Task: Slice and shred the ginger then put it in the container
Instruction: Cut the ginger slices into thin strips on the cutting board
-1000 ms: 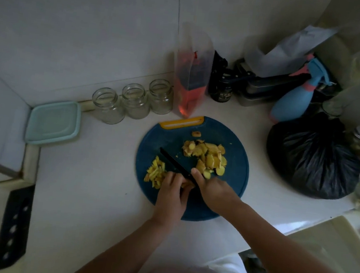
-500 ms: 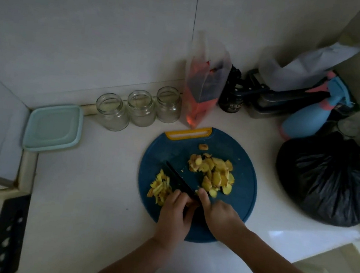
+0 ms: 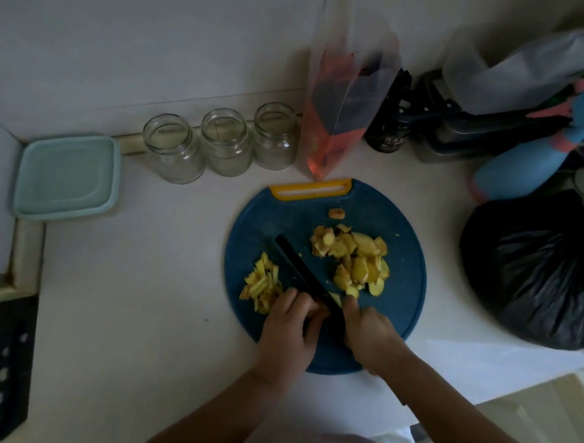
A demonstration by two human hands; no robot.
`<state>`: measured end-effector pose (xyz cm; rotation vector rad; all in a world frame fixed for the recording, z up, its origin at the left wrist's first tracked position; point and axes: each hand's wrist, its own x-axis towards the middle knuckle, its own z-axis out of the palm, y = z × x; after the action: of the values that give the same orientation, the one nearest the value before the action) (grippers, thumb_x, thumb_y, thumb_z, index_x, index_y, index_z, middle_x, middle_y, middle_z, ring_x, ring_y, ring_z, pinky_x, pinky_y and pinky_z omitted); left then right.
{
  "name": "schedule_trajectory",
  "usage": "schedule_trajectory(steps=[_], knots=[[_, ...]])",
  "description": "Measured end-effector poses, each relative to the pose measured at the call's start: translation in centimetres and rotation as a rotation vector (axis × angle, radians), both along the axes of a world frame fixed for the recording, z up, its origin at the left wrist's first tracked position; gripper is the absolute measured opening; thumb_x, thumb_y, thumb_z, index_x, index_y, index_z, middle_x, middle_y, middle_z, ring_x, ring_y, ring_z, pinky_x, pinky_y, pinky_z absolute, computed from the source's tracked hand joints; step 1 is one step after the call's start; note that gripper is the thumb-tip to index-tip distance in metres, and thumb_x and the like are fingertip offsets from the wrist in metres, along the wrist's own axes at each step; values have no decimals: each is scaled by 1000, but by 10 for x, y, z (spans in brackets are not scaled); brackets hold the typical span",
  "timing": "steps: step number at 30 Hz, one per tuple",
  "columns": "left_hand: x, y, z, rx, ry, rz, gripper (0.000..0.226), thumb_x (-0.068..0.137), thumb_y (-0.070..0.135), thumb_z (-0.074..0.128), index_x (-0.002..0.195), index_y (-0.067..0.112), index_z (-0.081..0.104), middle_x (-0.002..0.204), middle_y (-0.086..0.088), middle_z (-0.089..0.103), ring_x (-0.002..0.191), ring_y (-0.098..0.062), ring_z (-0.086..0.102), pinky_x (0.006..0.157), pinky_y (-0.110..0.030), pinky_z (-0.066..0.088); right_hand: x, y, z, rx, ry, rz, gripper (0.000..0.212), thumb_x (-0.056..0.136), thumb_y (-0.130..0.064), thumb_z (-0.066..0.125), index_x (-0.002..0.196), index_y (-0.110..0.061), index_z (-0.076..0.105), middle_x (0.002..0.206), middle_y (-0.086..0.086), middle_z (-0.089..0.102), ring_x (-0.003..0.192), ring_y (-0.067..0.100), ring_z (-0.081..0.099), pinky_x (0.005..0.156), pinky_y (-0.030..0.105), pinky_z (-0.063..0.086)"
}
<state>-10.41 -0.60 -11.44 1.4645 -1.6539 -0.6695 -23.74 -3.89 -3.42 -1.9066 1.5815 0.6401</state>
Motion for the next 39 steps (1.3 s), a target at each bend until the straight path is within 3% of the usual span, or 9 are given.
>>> schedule_trajectory(steps=[2, 4, 7, 12, 15, 20, 28, 35, 39], knots=[[0, 2, 0, -7, 5, -1, 18, 92, 25, 55, 79, 12, 56, 82, 3, 51, 73, -11, 52, 65, -24, 46, 2, 2, 3, -6, 29, 29, 25, 105, -16, 27, 115, 1, 42, 104, 14, 57, 95, 25, 55, 86, 35, 45], [1, 2, 0, -17, -2, 1, 15, 92, 24, 55, 80, 15, 53, 83, 2, 50, 72, -12, 52, 64, -24, 46, 5, 4, 4, -41, 71, 85, 26, 105, -16, 29, 125, -3, 38, 109, 14, 56, 96, 25, 57, 79, 32, 44], [0, 2, 0, -25, -7, 6, 13, 92, 24, 53, 82, 21, 47, 83, 2, 50, 73, -12, 51, 64, -23, 44, 6, 6, 1, -65, 77, 115, 24, 104, -17, 31, 124, -5, 39, 100, 12, 51, 95, 25, 57, 72, 31, 39], [-1, 2, 0, -32, -16, 7, 14, 93, 25, 51, 81, 22, 44, 81, 1, 50, 72, -14, 50, 63, -23, 42, 9, 6, 3, -48, 65, 84, 29, 104, -18, 33, 129, -3, 34, 99, 15, 47, 97, 29, 55, 72, 32, 37], [-1, 1, -1, -33, -38, 12, 14, 92, 24, 51, 81, 22, 43, 81, 0, 50, 72, -13, 49, 64, -19, 39, 11, 8, 2, -51, 70, 95, 37, 104, -19, 32, 137, -4, 26, 116, 18, 52, 106, 30, 55, 73, 33, 36], [0, 1, -4, -48, -47, 2, 16, 93, 21, 52, 78, 15, 50, 79, -2, 50, 71, -16, 52, 63, -23, 43, 10, 2, 2, -15, 64, 77, 37, 104, -17, 33, 137, -1, 26, 118, 19, 52, 107, 31, 56, 83, 36, 45], [-1, 2, 0, -44, -28, 6, 13, 91, 21, 51, 81, 21, 43, 79, -3, 51, 73, -11, 47, 68, -13, 34, 14, 7, 3, -32, 77, 77, 54, 103, -20, 34, 148, -3, 9, 118, 20, 49, 105, 33, 54, 77, 36, 43], [-2, 0, 1, -52, -81, 20, 19, 92, 19, 51, 76, 11, 47, 77, -5, 48, 71, -17, 46, 62, -23, 37, 15, -6, -1, -26, 86, 98, 37, 104, -13, 29, 137, 3, 26, 122, 22, 51, 111, 35, 55, 85, 39, 45], [-2, 3, 1, -34, -68, 15, 16, 90, 16, 51, 76, 12, 44, 78, -5, 47, 70, -17, 45, 61, -25, 38, 22, -1, -3, -76, 96, 87, 39, 103, -14, 29, 140, 0, 25, 120, 22, 52, 109, 34, 56, 80, 41, 47]])
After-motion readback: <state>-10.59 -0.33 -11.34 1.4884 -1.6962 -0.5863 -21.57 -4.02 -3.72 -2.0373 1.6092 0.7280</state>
